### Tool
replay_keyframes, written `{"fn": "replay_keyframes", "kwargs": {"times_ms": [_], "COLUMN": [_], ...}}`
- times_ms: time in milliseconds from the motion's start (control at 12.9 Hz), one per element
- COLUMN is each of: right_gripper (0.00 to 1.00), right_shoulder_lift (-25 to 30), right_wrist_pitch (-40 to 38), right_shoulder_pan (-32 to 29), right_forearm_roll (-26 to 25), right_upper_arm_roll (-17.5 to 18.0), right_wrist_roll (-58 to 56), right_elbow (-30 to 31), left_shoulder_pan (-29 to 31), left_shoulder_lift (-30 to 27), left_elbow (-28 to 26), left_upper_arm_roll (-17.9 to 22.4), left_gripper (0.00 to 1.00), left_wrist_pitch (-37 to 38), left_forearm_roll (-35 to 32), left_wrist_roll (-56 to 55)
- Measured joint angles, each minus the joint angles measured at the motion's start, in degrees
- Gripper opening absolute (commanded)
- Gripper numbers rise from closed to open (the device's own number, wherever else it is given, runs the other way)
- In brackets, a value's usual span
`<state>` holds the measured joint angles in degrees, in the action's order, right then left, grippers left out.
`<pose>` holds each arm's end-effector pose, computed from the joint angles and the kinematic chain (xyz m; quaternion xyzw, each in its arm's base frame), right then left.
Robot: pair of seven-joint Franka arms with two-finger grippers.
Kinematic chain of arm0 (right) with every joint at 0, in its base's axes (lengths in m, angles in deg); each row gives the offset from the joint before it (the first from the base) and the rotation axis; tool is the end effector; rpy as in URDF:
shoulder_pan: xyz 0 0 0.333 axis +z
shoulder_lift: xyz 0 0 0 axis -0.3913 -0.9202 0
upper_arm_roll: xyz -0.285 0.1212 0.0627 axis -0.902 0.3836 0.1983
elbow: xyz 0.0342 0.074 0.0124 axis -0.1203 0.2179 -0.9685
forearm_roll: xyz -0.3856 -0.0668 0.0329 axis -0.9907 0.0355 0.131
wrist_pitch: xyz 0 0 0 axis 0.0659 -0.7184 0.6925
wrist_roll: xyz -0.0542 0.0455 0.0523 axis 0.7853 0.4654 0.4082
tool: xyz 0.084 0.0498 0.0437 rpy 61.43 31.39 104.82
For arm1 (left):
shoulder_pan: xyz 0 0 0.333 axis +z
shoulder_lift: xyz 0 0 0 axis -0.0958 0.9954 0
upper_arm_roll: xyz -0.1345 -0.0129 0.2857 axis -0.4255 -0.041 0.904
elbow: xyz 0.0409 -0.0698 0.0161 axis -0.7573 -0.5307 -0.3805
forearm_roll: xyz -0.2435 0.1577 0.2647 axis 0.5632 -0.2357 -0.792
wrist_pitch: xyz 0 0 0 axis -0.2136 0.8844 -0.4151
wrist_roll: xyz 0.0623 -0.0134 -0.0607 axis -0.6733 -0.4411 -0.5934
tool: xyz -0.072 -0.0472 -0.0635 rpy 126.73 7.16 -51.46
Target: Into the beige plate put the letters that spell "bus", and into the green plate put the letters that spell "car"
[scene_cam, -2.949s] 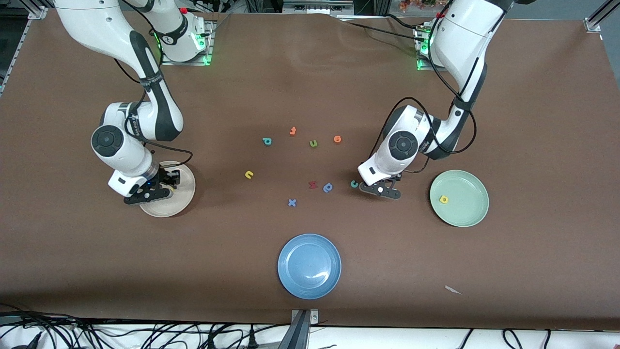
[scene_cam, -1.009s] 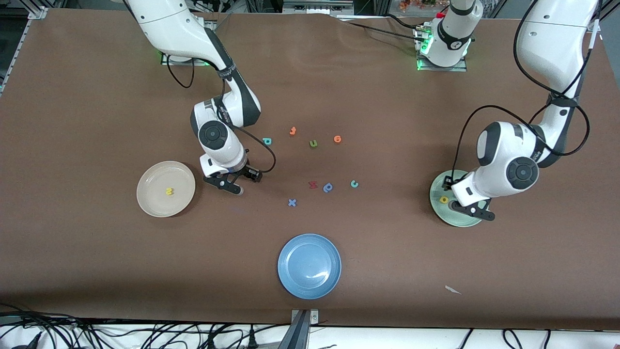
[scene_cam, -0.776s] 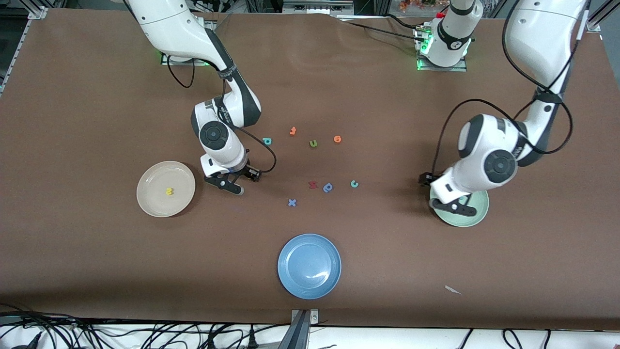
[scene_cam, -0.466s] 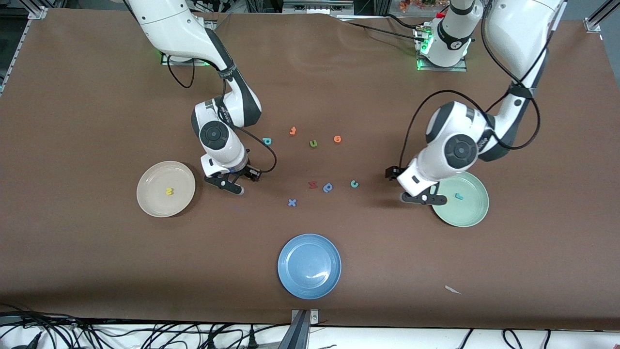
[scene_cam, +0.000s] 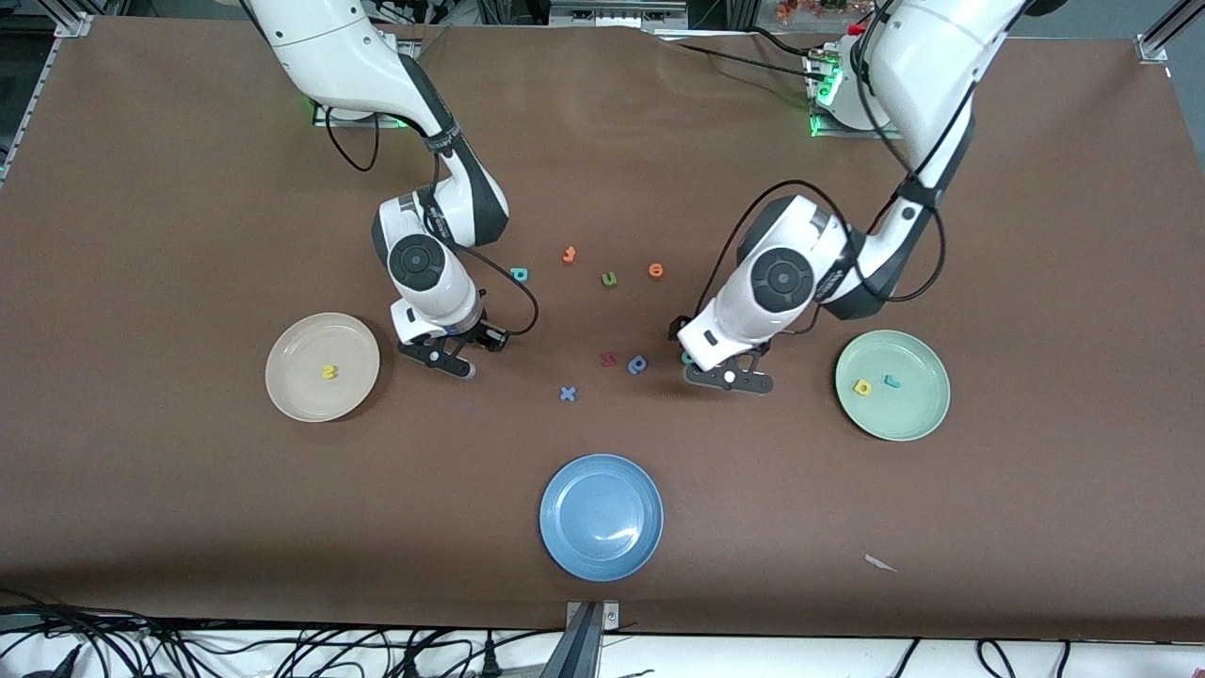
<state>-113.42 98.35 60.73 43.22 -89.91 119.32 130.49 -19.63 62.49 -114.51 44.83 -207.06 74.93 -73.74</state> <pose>0.5470 0.3052 0.1771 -0.9827 0.1849 0.0070 0.0041 0.5866 -0.3375 0.2388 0.9951 -0.0821 -0.0435 0.0352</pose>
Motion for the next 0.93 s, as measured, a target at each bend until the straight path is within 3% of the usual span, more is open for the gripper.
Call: {"fn": "replay_keyframes", "kwargs": {"times_ms": [310,776,931], "right_gripper": [0.29,0.20,0.20], "right_shoulder_lift": [0.06,0.03,-0.02], "right_wrist_pitch": [-0.03,-0.31,-5.42], "right_shoulder_pan": [0.00,-0.01,-0.62], "right_forearm_roll": [0.01,0.02,0.06], "right_upper_arm_roll": [0.03,0.30,0.23], "right_wrist_roll": [0.00,-0.15,-2.25], "right_elbow": [-0.03,-0.38,-3.29], "left_shoulder_pan": [-0.26,-2.23,-3.34], "left_shoulder_lift": [4.27,5.41,5.81], "left_elbow": [0.27,0.41,0.41], "left_upper_arm_roll": [-0.01,-0.14,-0.14], "left_gripper": [0.83,0.82,0.79], "left_wrist_pitch": [-2.67,-4.55,-4.55], "left_forearm_roll": [-8.49,-9.19,-9.19], "left_wrist_roll": [0.01,-0.03,-0.04]}}
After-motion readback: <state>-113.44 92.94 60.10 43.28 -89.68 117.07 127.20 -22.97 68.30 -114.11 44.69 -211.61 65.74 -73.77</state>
